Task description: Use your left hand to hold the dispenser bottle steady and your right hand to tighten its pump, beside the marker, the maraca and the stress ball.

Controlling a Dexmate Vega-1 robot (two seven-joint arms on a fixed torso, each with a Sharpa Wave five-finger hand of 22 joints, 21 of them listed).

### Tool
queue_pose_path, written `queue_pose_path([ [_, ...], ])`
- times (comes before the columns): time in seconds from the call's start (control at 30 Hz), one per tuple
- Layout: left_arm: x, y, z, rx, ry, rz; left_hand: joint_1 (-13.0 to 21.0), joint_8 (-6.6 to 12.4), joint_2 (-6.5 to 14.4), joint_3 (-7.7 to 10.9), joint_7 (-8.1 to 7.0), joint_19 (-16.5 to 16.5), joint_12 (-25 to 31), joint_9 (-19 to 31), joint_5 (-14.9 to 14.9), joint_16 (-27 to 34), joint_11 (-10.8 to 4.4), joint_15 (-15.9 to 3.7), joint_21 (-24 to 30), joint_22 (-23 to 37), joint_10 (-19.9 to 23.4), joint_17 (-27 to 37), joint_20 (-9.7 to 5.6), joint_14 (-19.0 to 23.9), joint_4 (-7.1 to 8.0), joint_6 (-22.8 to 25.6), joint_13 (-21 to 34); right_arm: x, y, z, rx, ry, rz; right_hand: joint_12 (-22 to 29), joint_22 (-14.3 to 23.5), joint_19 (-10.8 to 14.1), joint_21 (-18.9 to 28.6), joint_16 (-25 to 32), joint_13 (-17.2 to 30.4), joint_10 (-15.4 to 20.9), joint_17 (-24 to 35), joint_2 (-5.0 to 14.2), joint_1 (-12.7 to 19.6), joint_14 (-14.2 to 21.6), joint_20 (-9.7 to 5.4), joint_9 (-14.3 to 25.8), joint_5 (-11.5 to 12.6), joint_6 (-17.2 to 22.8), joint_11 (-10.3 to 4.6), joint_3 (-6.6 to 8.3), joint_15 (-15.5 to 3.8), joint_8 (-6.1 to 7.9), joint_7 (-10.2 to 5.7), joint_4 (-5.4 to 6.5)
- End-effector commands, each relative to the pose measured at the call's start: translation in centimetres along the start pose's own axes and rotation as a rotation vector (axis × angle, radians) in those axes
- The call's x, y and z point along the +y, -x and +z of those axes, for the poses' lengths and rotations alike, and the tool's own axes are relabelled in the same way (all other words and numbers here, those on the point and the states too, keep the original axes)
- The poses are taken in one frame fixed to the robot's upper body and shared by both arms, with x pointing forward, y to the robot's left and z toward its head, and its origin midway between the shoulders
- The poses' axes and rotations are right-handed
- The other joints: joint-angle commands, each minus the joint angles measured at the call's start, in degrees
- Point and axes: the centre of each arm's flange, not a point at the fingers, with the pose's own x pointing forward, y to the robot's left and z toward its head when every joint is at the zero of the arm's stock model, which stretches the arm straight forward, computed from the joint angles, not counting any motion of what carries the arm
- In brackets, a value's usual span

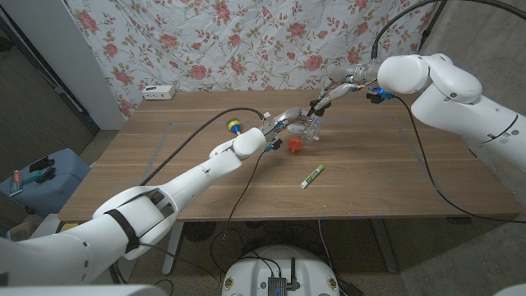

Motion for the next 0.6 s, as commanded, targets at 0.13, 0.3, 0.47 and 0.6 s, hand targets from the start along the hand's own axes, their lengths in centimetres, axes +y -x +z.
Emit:
queue_pose_path([
  [0.13, 0.16, -0.31, -0.43, 0.004, 0.004, 0.001, -1.0, 0.27, 7.1, 7.87, -3.42, 0.4, 0.4, 0.2, 0.4, 0.5, -3.69, -7.40, 0.0, 0.1, 4.4, 0.2, -4.90, 4.1, 7.73, 13.6, 0.1, 0.29, -0.03, -0.04, 0.051, -0.014, -0.072, 0.5, 0.1, 1.8, 0.2, 0.6, -0.1, 2.4, 0.1, 0.43, -1.3, 1.9, -0.11, 0.1, -0.5, 2.8, 0.35, -0.41, -0.30, 0.68, 0.34, 0.28],
  [0.3, 0.22, -0.44, -0.52, 0.004, 0.007, 0.002, -1.0, 0.23, 7.1, 7.89, -3.39, 0.4, 0.4, 0.2, 0.4, 0.5, -3.78, -7.32, 0.0, 0.1, 4.5, 0.2, -4.92, 4.0, 7.71, 13.5, 0.1, 0.65, -0.28, -0.02, 0.068, -0.014, -0.097, 0.7, 0.1, 2.8, 0.3, 1.0, -0.1, 3.8, 0.0, 0.73, -1.7, 3.3, -0.28, 0.0, -0.6, 4.1, 0.27, -0.57, -0.44, 0.86, 0.68, 0.25],
  [0.47, 0.30, -0.49, -0.59, 0.006, 0.007, 0.004, -1.0, 0.19, 7.1, 7.90, -3.45, 0.4, 0.4, 0.2, 0.4, 0.5, -3.77, -7.38, 0.0, 0.1, 4.5, 0.2, -4.89, 4.1, 7.68, 13.5, 0.2, 0.96, -0.55, 0.13, 0.081, -0.002, -0.113, 0.6, 0.1, 3.7, 0.4, 1.1, -0.1, 4.8, -0.1, 1.01, -1.8, 4.6, -0.48, 0.0, -0.6, 6.1, 0.22, -0.67, -0.62, 1.21, 0.85, -0.05],
  [0.6, 0.36, -0.57, -0.63, 0.006, 0.007, 0.003, -1.0, 0.14, 7.1, 7.94, -3.41, 0.4, 0.4, 0.2, 0.4, 0.5, -3.76, -7.31, 0.0, 0.1, 4.4, 0.2, -4.85, 4.1, 7.74, 13.4, 0.2, 1.04, -0.65, 0.26, 0.091, 0.005, -0.129, 0.7, 0.1, 4.8, 0.5, 1.2, -0.1, 5.9, -0.1, 1.37, -2.0, 5.5, -0.70, 0.0, -0.7, 7.8, 0.02, -0.76, -0.77, 1.46, 1.22, -0.21],
])
